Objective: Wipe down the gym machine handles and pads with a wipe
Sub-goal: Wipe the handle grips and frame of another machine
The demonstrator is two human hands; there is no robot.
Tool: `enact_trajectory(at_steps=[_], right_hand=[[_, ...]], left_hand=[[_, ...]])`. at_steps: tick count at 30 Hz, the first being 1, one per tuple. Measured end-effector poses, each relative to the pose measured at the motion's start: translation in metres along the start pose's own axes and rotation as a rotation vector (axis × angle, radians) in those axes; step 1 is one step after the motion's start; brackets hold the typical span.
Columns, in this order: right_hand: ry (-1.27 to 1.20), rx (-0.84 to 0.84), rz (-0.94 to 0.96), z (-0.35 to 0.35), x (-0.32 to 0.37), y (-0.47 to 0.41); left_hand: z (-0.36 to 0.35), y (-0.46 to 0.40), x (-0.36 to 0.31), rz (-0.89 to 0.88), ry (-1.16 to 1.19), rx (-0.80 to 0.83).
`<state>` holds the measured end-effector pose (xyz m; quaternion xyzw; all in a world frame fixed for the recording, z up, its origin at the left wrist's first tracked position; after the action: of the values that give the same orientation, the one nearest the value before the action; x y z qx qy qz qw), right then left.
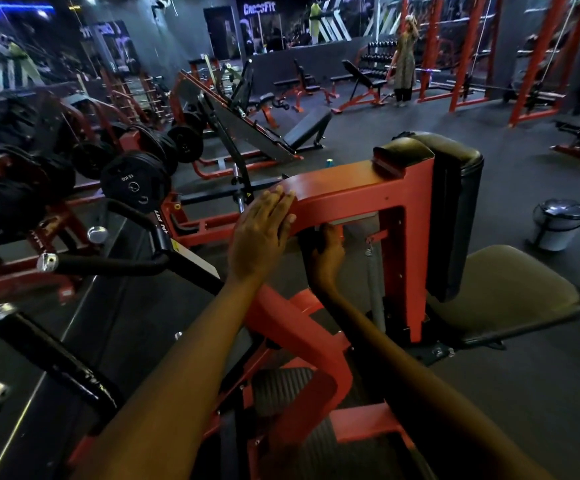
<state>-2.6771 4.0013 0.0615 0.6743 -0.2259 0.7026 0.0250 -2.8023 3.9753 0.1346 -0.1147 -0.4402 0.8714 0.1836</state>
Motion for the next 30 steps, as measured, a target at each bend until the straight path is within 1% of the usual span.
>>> enact_trajectory(at_steps=[2,4,7,9,10,11,13,14,16,17,19,20,23,25,26,27,28,29,30], right_hand=[[0.070,0.041,-0.061,-0.002,-0.040,0.012],[0.075,0.100,-0.176,-0.001,-0.073,0.026],[0.082,0.170,-0.259,0.011,-0.079,0.037],[0.169,0.196,-0.270,0.023,-0.071,0.035],[0.196,0.157,-0.265,0.030,-0.062,0.031],[0.173,0.091,-0.238,0.034,-0.050,0.026],[0.038,-0.058,-0.134,0.033,-0.018,0.015],[-0.018,-0.091,-0.084,0.026,0.000,0.012],[-0.120,-0.081,-0.022,0.008,0.023,0.012],[-0.111,-0.065,0.012,0.001,0.027,0.015],[-0.072,-0.010,0.084,-0.010,0.011,0.024],[-0.048,0.028,0.064,-0.013,-0.008,0.028],[0.173,0.122,-0.065,-0.005,-0.070,0.033],[0.274,0.178,-0.134,0.011,-0.083,0.037],[0.322,0.164,-0.140,0.020,-0.082,0.039],[0.337,0.151,-0.101,0.028,-0.069,0.042],[0.334,0.152,0.015,0.032,-0.050,0.044],[0.366,0.188,0.216,0.031,-0.023,0.048],[0.446,0.248,0.487,0.023,0.002,0.053]], left_hand=[[0.000,0.000,0.000,-0.009,-0.009,-0.006],[-0.001,0.000,0.002,-0.009,-0.015,-0.007],[-0.004,0.000,0.004,0.003,0.001,0.014],[-0.006,0.000,0.005,0.011,0.017,0.027],[-0.006,0.000,0.006,0.014,0.024,0.028],[-0.007,0.000,0.006,0.016,0.029,0.032],[-0.007,0.000,0.005,0.013,0.029,0.037],[-0.007,0.000,0.005,0.007,0.030,0.036],[-0.006,0.000,0.005,0.005,0.047,0.036],[-0.006,0.000,0.005,0.007,0.055,0.038],[-0.006,0.001,0.007,0.008,0.061,0.039],[-0.006,0.001,0.007,0.006,0.057,0.038],[-0.005,0.000,0.006,-0.003,0.072,0.038],[-0.005,0.000,0.006,-0.001,0.085,0.050],[-0.005,0.000,0.007,0.003,0.092,0.055],[-0.005,0.000,0.006,0.011,0.107,0.057],[-0.005,0.000,0.007,0.022,0.128,0.058],[-0.004,0.000,0.006,0.030,0.148,0.057],[-0.002,0.001,0.006,0.030,0.162,0.054]])
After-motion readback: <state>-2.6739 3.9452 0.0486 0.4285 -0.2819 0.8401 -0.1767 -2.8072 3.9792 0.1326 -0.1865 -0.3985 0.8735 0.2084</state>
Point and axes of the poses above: each hand's wrist, its own y-axis away from the middle knuckle, its own z-axis out of the back of the hand, x = y × z, the point moved 7 cm from there along -y, towards the middle knuckle, and after that the axes turned 1 degree about -y, right-handed, at the moved point
